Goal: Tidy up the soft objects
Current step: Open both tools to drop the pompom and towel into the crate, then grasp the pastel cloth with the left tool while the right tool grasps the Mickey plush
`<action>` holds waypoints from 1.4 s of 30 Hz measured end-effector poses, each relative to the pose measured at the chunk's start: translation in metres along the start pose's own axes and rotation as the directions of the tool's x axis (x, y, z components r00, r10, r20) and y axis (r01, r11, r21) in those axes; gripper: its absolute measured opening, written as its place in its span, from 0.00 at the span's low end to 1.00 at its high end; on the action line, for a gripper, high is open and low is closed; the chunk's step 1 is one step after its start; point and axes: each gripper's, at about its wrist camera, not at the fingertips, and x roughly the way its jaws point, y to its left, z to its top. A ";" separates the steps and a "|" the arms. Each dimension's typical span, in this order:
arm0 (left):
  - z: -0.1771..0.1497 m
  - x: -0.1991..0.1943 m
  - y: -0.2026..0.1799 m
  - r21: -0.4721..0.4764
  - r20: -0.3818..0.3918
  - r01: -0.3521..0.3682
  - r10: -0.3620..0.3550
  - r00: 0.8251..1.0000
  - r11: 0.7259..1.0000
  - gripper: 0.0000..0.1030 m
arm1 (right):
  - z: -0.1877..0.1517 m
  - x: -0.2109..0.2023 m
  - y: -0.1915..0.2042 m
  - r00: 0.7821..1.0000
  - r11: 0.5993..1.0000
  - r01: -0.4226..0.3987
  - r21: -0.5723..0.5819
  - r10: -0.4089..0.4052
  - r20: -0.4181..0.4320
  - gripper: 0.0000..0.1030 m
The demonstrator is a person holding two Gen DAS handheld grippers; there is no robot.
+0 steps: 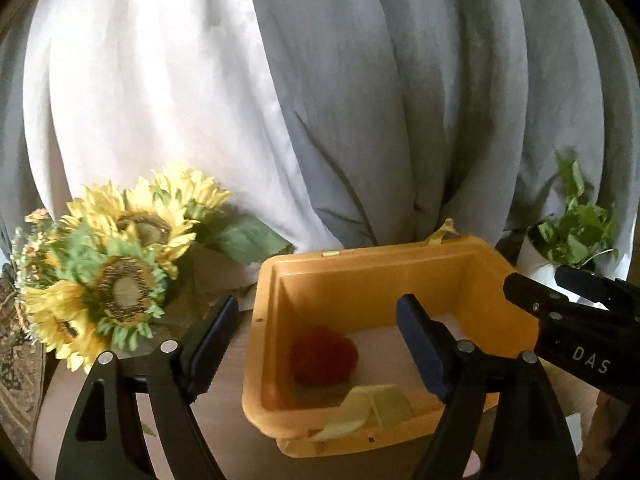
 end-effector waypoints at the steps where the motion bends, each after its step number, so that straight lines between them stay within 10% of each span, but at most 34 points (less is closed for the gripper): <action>1: 0.000 -0.005 0.001 -0.001 0.005 -0.001 0.001 1.000 1.000 0.79 | 0.000 -0.006 0.001 1.000 1.000 0.003 -0.002 -0.003 0.009 0.71; 42: -0.086 -0.168 0.011 0.025 0.012 0.046 -0.047 0.999 0.999 0.82 | -0.099 -0.169 0.030 0.997 0.998 0.035 0.055 -0.038 0.069 0.71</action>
